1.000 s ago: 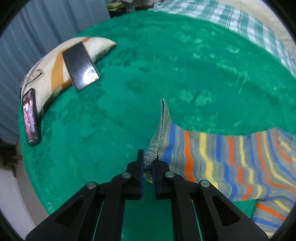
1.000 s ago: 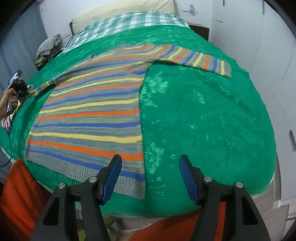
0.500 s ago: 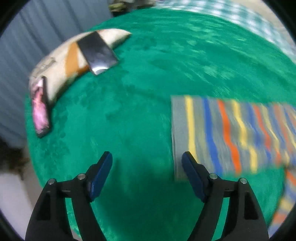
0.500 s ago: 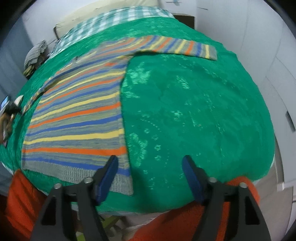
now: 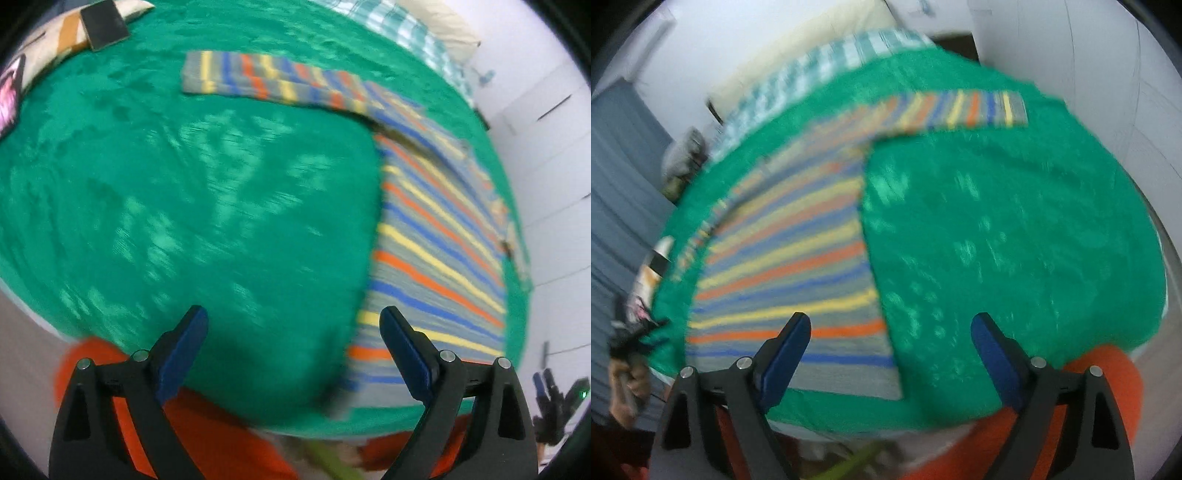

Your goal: Fold small clothes

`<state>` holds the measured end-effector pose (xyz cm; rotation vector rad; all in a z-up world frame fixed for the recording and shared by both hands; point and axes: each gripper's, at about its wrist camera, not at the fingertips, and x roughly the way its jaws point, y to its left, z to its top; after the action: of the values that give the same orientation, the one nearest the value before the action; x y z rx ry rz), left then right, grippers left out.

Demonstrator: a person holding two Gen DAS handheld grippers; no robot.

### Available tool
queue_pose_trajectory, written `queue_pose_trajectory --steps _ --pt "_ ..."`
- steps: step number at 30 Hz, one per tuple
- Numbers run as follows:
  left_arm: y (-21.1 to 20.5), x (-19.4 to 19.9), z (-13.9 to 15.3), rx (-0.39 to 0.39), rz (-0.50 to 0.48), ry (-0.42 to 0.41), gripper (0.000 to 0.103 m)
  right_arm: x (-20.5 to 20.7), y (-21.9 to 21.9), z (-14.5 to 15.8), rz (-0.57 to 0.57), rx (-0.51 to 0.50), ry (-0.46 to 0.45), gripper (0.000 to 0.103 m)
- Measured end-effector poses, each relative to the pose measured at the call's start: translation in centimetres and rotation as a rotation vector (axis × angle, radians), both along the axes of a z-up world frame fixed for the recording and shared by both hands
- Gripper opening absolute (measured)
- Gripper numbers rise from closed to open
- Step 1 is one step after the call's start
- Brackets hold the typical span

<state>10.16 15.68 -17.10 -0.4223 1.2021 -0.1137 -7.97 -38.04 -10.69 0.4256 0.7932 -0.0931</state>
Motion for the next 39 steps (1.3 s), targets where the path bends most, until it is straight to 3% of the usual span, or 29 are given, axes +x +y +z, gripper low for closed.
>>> queue_pose_trajectory --steps 2,3,5,9,12,16,19,25,30,32,35,39 --pt "-1.3 -0.8 0.6 0.03 0.03 -0.03 0.095 -2.3 -0.1 3.7 -0.056 -0.076 -0.204 0.09" --pt "-2.2 -1.4 0.9 0.053 0.026 -0.054 0.095 -3.3 -0.1 5.6 -0.068 -0.115 -0.311 0.103" --pt "-4.4 -2.0 1.3 0.116 -0.066 -0.061 0.095 -4.3 0.2 7.5 -0.057 -0.194 -0.43 0.103" --pt "-6.5 -1.9 2.7 0.174 -0.214 -0.05 0.095 -3.1 1.2 7.9 0.028 -0.274 -0.335 0.103" --pt "-7.5 -0.5 7.0 0.181 -0.272 -0.138 0.095 -3.1 2.1 8.1 0.079 -0.265 -0.349 0.103" --pt "-8.2 4.0 13.1 0.203 -0.347 -0.276 0.099 -1.2 3.0 9.0 0.181 -0.209 -0.358 0.103" --pt "-8.8 9.2 14.2 0.273 -0.376 -0.296 0.1 0.8 3.6 9.4 0.211 -0.208 -0.342 0.103" --pt "-10.3 21.1 11.0 0.326 -0.466 -0.237 0.099 7.7 3.7 7.9 0.281 -0.221 -0.25 0.103" --pt "-13.1 31.4 5.2 0.356 -0.498 -0.149 0.098 14.6 2.7 7.0 0.328 -0.244 -0.188 0.103" --pt "-14.3 34.6 2.6 0.4 -0.525 -0.132 0.09 18.0 2.2 6.5 0.339 -0.235 -0.158 0.103" --pt "-15.7 37.3 -0.1 0.442 -0.583 -0.139 0.087 22.2 1.6 5.8 0.356 -0.198 -0.124 0.103" --pt "-17.2 39.4 -3.5 0.498 -0.694 -0.123 0.089 27.1 1.7 4.1 0.439 -0.225 -0.065 0.103"
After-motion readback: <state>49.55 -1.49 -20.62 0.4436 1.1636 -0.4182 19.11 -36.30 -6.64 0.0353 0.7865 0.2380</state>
